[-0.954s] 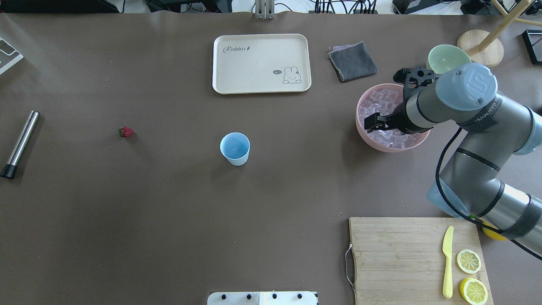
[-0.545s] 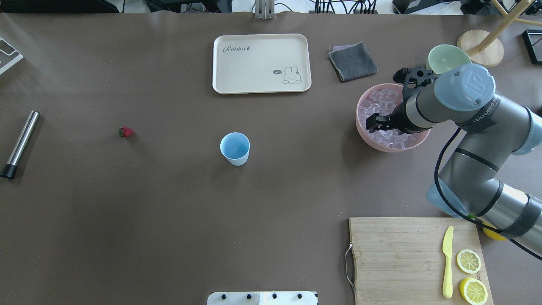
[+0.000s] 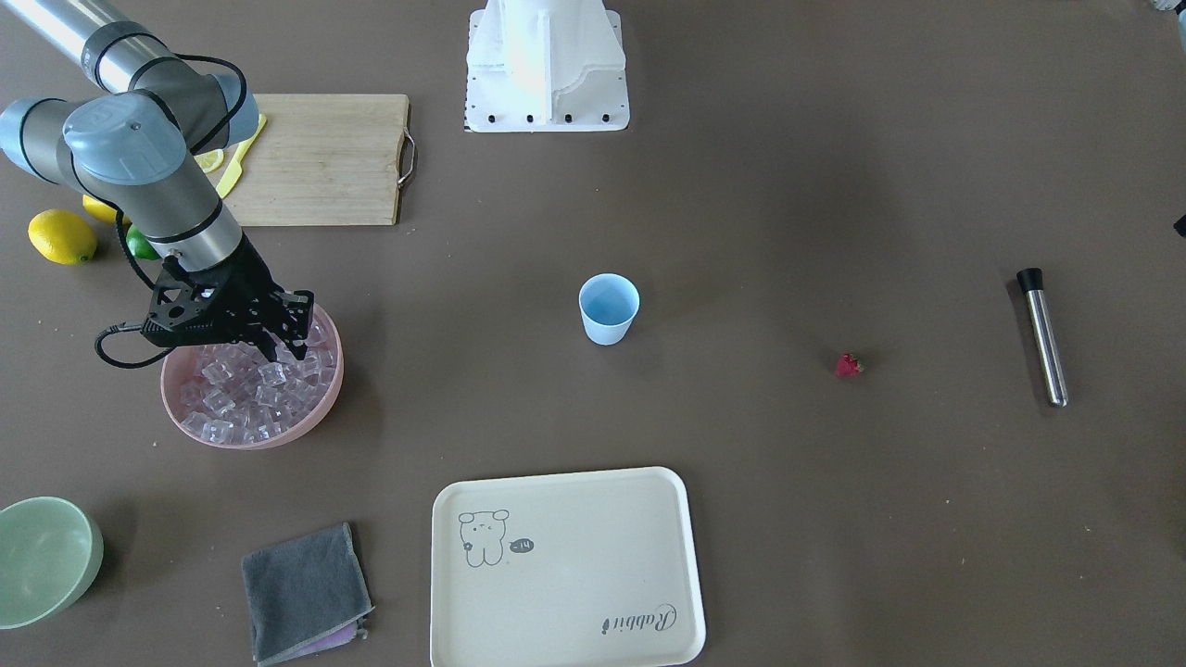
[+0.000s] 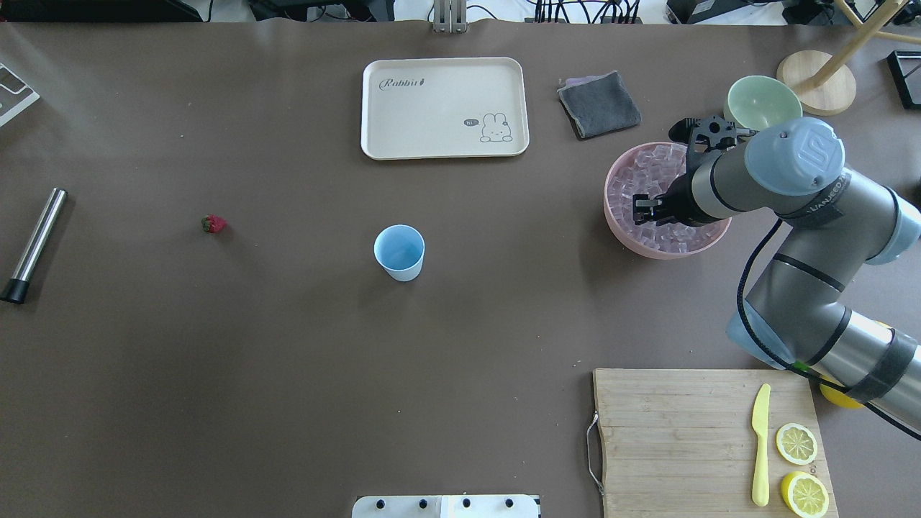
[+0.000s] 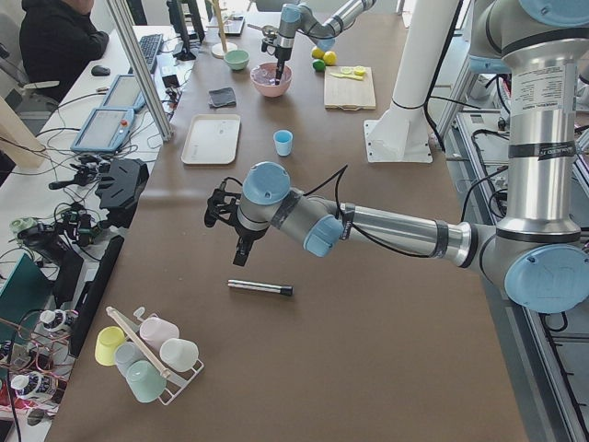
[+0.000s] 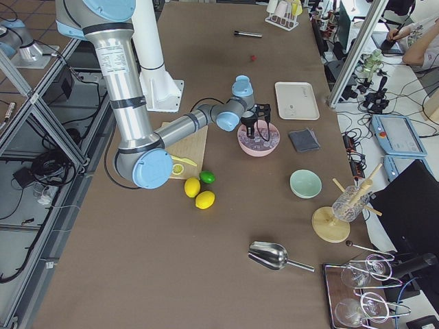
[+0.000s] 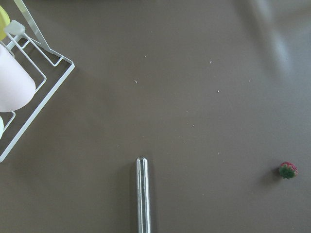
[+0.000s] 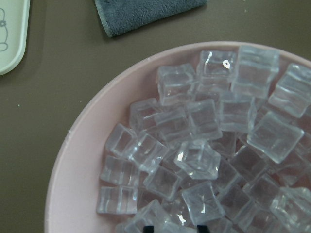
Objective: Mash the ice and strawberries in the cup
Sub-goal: 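Reach the right gripper into the pink bowl and grasp ice cubes, then carry the ice with the right gripper over the light-blue cup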
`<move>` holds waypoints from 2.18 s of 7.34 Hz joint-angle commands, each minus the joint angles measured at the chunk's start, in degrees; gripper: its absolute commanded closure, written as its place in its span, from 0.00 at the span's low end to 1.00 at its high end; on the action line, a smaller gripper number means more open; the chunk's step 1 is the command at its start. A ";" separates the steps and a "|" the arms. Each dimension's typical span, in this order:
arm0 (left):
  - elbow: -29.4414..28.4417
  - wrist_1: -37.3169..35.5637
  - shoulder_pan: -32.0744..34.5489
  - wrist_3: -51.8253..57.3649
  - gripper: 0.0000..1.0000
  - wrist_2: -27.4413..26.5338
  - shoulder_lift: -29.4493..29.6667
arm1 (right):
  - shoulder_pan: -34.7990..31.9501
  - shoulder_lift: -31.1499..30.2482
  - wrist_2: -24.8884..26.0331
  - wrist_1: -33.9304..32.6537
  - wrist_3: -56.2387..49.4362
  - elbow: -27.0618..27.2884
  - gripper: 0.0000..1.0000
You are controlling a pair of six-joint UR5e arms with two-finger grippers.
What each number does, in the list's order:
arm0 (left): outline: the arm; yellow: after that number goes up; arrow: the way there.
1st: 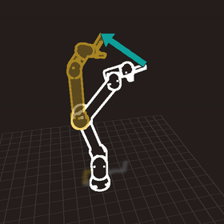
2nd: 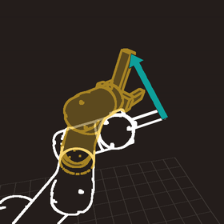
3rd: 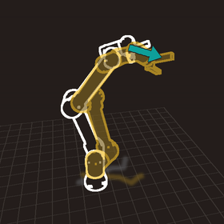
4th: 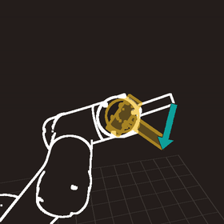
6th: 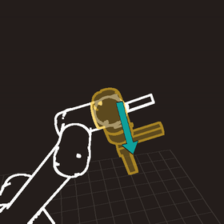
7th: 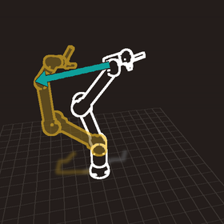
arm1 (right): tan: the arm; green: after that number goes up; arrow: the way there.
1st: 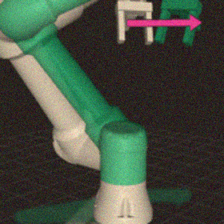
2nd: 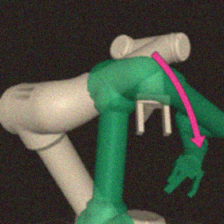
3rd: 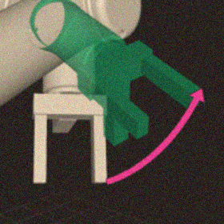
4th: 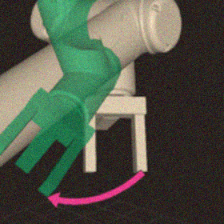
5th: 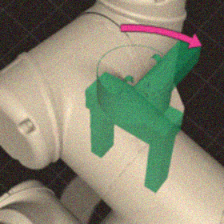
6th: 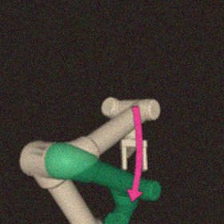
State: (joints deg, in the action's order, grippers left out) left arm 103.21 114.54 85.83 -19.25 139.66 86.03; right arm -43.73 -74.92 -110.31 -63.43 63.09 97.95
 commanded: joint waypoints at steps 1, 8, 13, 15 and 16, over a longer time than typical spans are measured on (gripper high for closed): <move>-0.11 0.51 0.04 0.00 0.02 0.00 -0.08 | -0.56 0.04 -0.43 0.86 0.02 -0.04 0.97; -0.11 0.43 -0.04 -0.52 0.02 -0.09 0.10 | -0.07 23.54 -2.31 -34.69 0.63 8.84 1.00; -0.64 0.51 -0.04 -0.44 0.02 -0.09 0.10 | 17.08 39.05 12.57 -30.65 8.27 -7.29 1.00; -0.64 0.95 0.04 -0.26 0.02 -0.09 -0.08 | 18.24 40.73 13.28 -24.92 8.37 -13.56 1.00; -0.55 1.56 0.04 -0.26 0.02 -0.09 -0.77 | 18.16 40.99 13.28 -24.72 8.11 -13.83 1.00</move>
State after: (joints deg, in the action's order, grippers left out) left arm 102.60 115.48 85.86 -19.54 139.57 85.84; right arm -25.83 -34.53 -97.23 -89.65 71.30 85.69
